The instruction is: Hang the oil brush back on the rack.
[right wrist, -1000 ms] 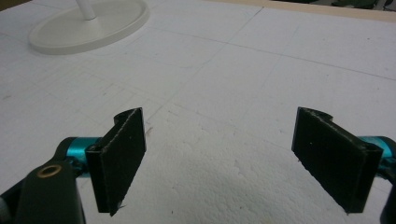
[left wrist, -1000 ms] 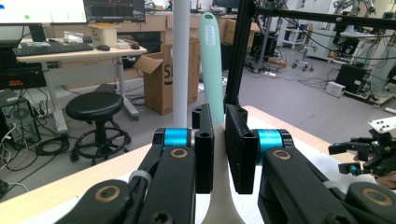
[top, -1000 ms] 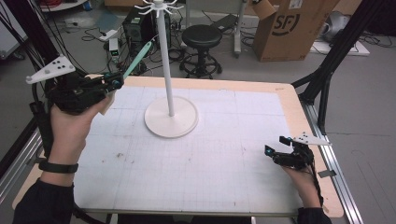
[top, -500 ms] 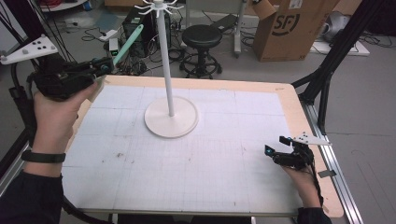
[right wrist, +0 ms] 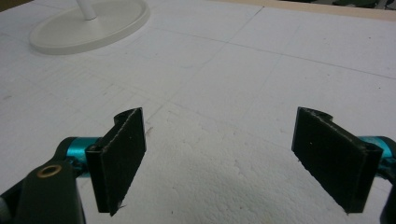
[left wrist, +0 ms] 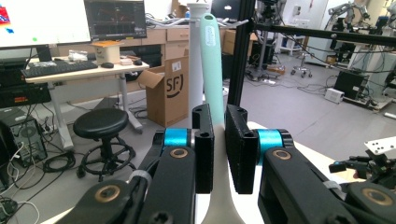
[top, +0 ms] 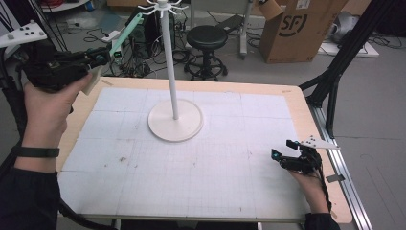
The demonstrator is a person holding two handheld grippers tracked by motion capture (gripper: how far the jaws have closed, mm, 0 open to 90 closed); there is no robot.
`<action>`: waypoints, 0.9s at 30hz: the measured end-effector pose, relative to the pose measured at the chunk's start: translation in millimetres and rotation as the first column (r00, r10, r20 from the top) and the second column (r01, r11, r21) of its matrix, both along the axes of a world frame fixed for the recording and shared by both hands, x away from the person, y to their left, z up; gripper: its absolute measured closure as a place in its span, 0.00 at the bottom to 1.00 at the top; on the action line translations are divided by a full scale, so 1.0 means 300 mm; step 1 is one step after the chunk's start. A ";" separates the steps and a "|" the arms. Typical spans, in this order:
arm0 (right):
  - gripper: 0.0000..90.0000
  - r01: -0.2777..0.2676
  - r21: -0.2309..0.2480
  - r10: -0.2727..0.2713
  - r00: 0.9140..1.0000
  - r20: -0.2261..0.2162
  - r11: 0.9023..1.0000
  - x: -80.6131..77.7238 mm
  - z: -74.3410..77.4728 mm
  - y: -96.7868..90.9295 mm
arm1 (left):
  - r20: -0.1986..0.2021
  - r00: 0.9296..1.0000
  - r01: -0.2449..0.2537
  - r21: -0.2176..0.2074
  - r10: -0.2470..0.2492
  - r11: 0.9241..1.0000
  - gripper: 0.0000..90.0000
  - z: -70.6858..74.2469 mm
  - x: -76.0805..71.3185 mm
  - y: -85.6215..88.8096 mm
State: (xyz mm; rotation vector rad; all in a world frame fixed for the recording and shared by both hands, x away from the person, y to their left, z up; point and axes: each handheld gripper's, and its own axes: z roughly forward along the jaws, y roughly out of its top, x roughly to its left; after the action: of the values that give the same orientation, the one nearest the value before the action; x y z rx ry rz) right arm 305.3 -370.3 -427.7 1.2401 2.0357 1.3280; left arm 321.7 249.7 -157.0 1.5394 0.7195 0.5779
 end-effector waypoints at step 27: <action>0.19 -0.007 0.008 0.007 1.000 0.004 1.000 0.001 0.001 -0.002 | -0.013 1.000 -0.009 0.015 0.010 1.000 0.91 0.003 0.048 -0.014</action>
State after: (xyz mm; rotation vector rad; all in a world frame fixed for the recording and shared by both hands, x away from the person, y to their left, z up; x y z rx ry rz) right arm 305.4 -370.7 -427.5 1.2345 2.0358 1.3423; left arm 336.0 245.3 -156.2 1.5557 0.7341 0.5822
